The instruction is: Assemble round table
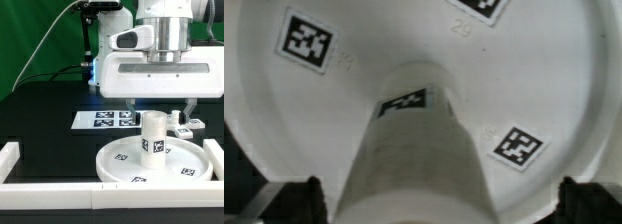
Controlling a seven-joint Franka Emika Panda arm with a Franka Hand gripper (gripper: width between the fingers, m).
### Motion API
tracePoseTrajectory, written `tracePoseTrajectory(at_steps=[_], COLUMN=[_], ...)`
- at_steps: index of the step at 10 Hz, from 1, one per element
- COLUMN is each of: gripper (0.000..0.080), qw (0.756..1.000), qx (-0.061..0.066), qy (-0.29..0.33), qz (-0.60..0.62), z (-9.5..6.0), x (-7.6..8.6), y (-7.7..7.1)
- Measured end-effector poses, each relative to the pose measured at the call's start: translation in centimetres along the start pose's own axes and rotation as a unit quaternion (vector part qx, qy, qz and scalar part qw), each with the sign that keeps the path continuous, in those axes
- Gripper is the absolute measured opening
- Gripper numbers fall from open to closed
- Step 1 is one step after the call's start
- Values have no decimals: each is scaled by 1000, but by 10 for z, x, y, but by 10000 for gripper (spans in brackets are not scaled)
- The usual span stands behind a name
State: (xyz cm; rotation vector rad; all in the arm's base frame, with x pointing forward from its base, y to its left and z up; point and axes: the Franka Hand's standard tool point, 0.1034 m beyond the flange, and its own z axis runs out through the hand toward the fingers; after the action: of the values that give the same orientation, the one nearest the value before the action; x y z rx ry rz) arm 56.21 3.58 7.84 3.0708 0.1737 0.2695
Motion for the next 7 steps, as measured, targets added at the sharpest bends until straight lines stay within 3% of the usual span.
tracePoseTrajectory(at_steps=[1, 4, 5, 7], gripper=[649, 622, 448, 409], qw=[999, 1000, 1000, 998], qx=[-4, -5, -5, -4], qy=[1, 0, 0, 0], qz=[-36, -29, -17, 64], z=[3, 3, 3, 3], x=[-4, -4, -4, -5], y=[8, 9, 9, 9])
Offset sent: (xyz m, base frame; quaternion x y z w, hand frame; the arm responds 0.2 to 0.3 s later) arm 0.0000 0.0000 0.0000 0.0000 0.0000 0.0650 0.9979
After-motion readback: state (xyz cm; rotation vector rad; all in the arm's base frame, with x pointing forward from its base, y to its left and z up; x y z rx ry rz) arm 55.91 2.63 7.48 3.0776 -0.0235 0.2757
